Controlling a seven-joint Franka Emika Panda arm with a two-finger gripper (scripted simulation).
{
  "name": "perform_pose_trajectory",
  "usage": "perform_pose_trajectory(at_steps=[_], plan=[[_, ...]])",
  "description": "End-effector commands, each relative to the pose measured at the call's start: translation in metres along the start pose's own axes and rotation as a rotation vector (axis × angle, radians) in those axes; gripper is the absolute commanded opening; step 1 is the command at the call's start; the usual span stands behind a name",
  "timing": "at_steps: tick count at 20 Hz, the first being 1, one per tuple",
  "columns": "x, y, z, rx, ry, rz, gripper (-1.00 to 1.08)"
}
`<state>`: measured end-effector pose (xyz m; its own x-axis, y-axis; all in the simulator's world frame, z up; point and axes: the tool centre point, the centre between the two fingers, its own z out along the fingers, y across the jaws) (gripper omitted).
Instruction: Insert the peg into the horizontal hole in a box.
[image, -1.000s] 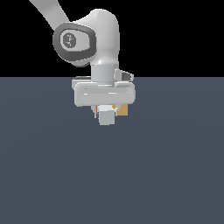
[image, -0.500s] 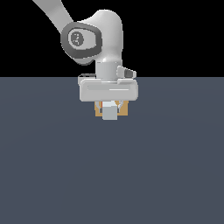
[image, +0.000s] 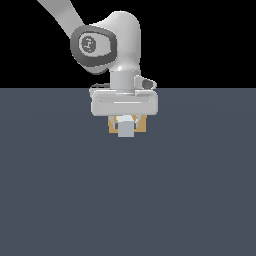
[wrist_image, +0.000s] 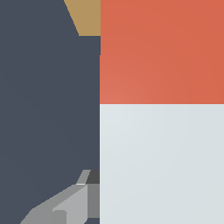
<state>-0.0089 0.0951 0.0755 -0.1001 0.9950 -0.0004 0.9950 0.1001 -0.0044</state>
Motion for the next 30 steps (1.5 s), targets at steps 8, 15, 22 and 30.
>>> perform_pose_trajectory(at_steps=[8, 15, 22, 30], plan=[[0.001, 0.003, -0.005, -0.008, 0.002, -0.003, -1.0], [0.011, 0.001, -0.002, -0.004, 0.001, -0.003, -1.0], [0.058, 0.0, -0.004, -0.006, 0.002, -0.003, -1.0], [0.096, 0.001, -0.005, -0.008, 0.002, -0.003, -1.0]])
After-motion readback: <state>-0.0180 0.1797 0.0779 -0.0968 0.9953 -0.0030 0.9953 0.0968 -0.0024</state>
